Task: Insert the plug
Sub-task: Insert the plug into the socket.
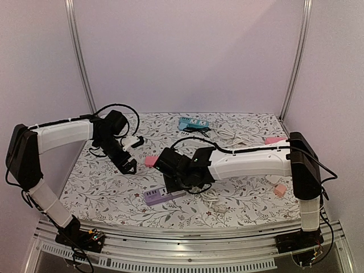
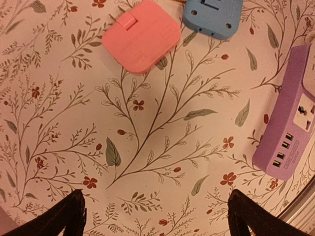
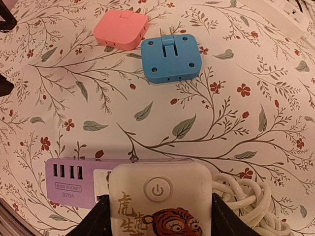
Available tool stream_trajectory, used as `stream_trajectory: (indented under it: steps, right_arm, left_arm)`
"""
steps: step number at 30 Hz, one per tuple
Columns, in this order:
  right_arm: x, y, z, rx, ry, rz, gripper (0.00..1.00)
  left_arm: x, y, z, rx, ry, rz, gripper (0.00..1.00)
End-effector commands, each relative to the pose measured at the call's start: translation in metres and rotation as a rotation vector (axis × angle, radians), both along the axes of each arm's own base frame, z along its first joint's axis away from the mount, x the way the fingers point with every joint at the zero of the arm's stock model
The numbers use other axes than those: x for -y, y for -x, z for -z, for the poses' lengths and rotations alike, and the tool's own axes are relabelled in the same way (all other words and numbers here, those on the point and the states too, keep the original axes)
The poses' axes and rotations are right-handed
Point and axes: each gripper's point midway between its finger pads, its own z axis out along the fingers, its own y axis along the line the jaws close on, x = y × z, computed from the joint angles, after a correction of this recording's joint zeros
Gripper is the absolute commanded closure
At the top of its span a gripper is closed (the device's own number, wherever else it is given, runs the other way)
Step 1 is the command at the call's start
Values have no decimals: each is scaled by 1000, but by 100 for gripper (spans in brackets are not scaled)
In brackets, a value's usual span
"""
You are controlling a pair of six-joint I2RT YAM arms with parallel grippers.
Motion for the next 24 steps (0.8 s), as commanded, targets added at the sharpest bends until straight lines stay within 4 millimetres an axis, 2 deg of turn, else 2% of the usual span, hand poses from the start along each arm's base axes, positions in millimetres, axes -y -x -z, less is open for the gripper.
stream_trajectory:
  steps: [1,6,14,24]
  right_arm:
    - [116,53,135,-273,560,-38,100]
    - [121,68,149,-336,540,-57,100]
    - [133,77,161,-365,562,-41,100]
    - [145,81,165,-369,607,-29,100]
  left_arm:
    - [-1,0,7,-8,-19,7,1]
    - [-2,-1,7,-6,-23,6,1]
    - [-3,0,9,-8,-33,7,1]
    - [-3,0,9,-8,-37,10,1]
